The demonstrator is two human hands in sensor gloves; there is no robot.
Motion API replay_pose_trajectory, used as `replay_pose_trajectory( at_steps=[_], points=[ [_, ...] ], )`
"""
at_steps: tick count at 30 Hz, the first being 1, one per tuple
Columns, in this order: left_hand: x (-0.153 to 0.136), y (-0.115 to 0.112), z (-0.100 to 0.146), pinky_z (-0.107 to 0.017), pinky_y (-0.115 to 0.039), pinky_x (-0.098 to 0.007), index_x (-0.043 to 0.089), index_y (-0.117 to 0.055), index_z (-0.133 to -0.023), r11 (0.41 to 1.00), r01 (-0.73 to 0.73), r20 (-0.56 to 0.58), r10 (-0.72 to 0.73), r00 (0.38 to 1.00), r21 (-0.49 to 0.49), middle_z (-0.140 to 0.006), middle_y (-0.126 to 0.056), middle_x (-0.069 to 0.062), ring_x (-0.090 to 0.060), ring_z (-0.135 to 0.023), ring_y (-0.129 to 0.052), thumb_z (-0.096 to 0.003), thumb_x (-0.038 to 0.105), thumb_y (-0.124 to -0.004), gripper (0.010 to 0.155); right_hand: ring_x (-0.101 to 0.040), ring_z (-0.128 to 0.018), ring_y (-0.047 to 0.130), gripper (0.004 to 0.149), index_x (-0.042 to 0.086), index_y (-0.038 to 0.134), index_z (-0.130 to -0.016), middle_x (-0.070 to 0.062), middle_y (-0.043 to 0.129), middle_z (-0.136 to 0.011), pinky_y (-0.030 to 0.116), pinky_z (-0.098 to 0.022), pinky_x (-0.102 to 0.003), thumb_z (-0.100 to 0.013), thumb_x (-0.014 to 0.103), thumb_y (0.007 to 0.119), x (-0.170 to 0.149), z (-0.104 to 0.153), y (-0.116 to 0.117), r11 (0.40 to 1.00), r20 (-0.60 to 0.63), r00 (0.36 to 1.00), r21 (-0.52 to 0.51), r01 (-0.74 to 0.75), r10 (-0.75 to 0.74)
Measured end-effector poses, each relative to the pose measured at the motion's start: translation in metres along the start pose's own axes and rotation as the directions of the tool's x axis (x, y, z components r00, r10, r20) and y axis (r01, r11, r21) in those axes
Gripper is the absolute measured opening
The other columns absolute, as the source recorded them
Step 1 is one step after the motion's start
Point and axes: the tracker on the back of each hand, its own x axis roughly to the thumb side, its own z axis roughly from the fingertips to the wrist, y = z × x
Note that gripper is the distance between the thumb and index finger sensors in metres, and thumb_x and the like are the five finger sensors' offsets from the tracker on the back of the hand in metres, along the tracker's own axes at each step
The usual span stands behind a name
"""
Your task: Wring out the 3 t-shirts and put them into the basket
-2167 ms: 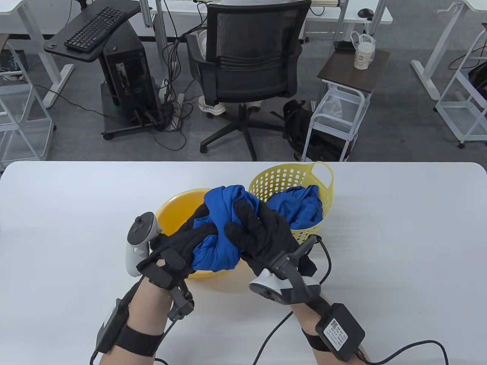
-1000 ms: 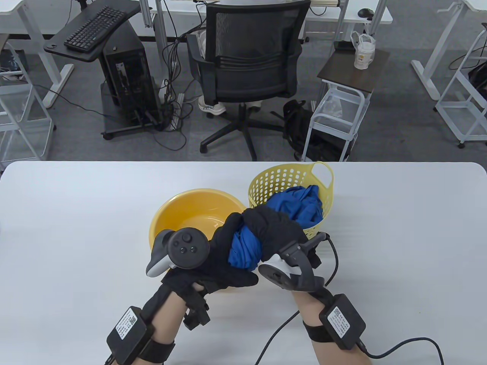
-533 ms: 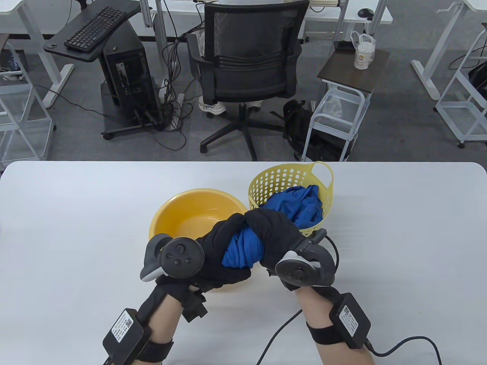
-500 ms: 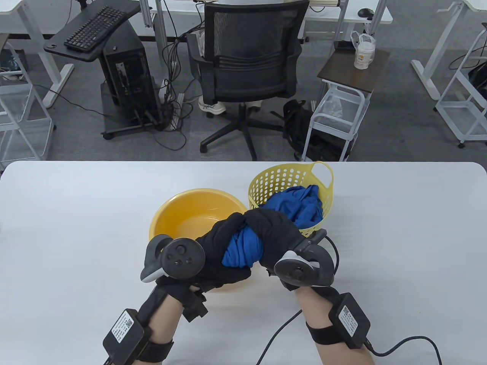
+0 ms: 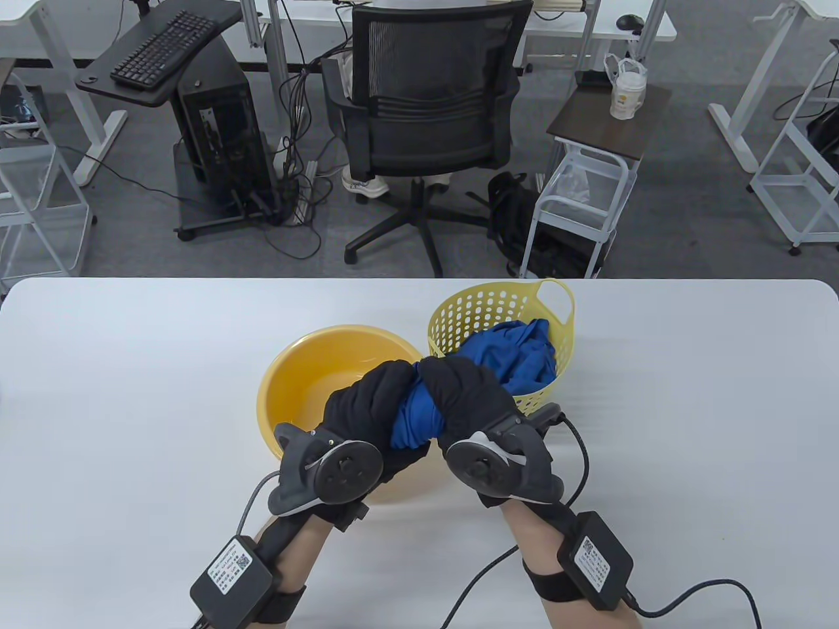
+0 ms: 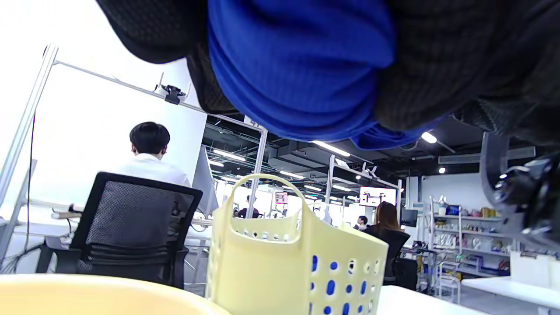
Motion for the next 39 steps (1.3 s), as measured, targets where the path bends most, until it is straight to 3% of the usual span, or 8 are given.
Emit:
replay_pose_trajectory(
  at_steps=[3, 7, 10, 20, 27, 39],
  points=[
    [0.002, 0.002, 0.0, -0.065, -0.075, -0.06, 0.027, -0.015, -0.116, 0.999, 0.045, -0.002, -0.045, 0.999, 0.015, -0.122, -0.06, -0.008, -0.033, -0.097, -0.089, -0.0437, 0.06, -0.1, 0.116, -0.047, -0.054, 0.096, 0.079, 0.008, 0.056, -0.101, -0.021, 0.079, -0.085, 0.094, -0.028, -0.041, -0.039, 0.018, 0.105, 0.0, 0.002, 0.0, 0.998, -0.012, 1.0, -0.058, -0.012, 0.012],
    [0.012, 0.009, 0.005, -0.065, -0.073, -0.062, 0.023, -0.016, -0.116, 0.986, 0.129, -0.036, -0.126, 0.991, 0.105, -0.121, -0.06, -0.011, -0.036, -0.097, -0.087, -0.0459, 0.057, -0.1, 0.114, -0.045, -0.048, 0.096, 0.077, 0.01, 0.059, -0.097, -0.02, 0.08, -0.081, 0.094, -0.025, -0.038, -0.036, 0.016, 0.107, -0.003, 0.005, 0.002, 0.976, -0.112, 0.984, -0.185, 0.118, -0.14],
    [0.014, 0.008, 0.005, -0.066, -0.072, -0.063, 0.021, -0.016, -0.116, 0.985, 0.135, -0.038, -0.132, 0.991, 0.107, -0.121, -0.059, -0.013, -0.037, -0.097, -0.086, -0.0473, 0.056, -0.099, 0.113, -0.045, -0.047, 0.095, 0.076, 0.011, 0.06, -0.096, -0.019, 0.079, -0.081, 0.093, -0.024, -0.037, -0.036, 0.014, 0.107, -0.009, 0.004, 0.006, 0.96, -0.156, 0.957, -0.179, 0.216, -0.244],
    [0.009, -0.01, 0.001, -0.066, -0.069, -0.066, 0.018, -0.015, -0.115, 0.981, 0.179, -0.052, -0.175, 0.983, 0.081, -0.121, -0.057, -0.016, -0.04, -0.098, -0.085, -0.0493, 0.053, -0.097, 0.111, -0.045, -0.044, 0.093, 0.075, 0.011, 0.058, -0.096, -0.02, 0.076, -0.081, 0.093, -0.023, -0.035, -0.038, 0.013, 0.106, -0.015, 0.005, 0.032, 0.947, -0.279, 0.91, -0.176, 0.267, -0.308],
    [0.009, -0.007, 0.001, -0.067, -0.067, -0.066, 0.019, -0.015, -0.116, 0.978, 0.191, -0.06, -0.186, 0.981, 0.088, -0.121, -0.057, -0.016, -0.041, -0.099, -0.084, -0.0497, 0.052, -0.098, 0.111, -0.043, -0.04, 0.093, 0.075, 0.011, 0.057, -0.096, -0.02, 0.076, -0.081, 0.092, -0.021, -0.032, -0.039, 0.012, 0.105, -0.017, 0.005, 0.034, 0.929, -0.307, 0.88, -0.187, 0.318, -0.363],
    [0.006, -0.01, -0.001, -0.069, -0.066, -0.066, 0.022, -0.015, -0.116, 0.975, 0.21, -0.046, -0.207, 0.977, 0.073, -0.122, -0.057, -0.013, -0.038, -0.1, -0.084, -0.0492, 0.054, -0.097, 0.11, -0.041, -0.039, 0.094, 0.074, 0.012, 0.057, -0.095, -0.019, 0.076, -0.081, 0.092, -0.02, -0.031, -0.04, 0.014, 0.105, -0.019, 0.005, 0.04, 0.937, -0.312, 0.885, -0.174, 0.304, -0.346]
  ],
)
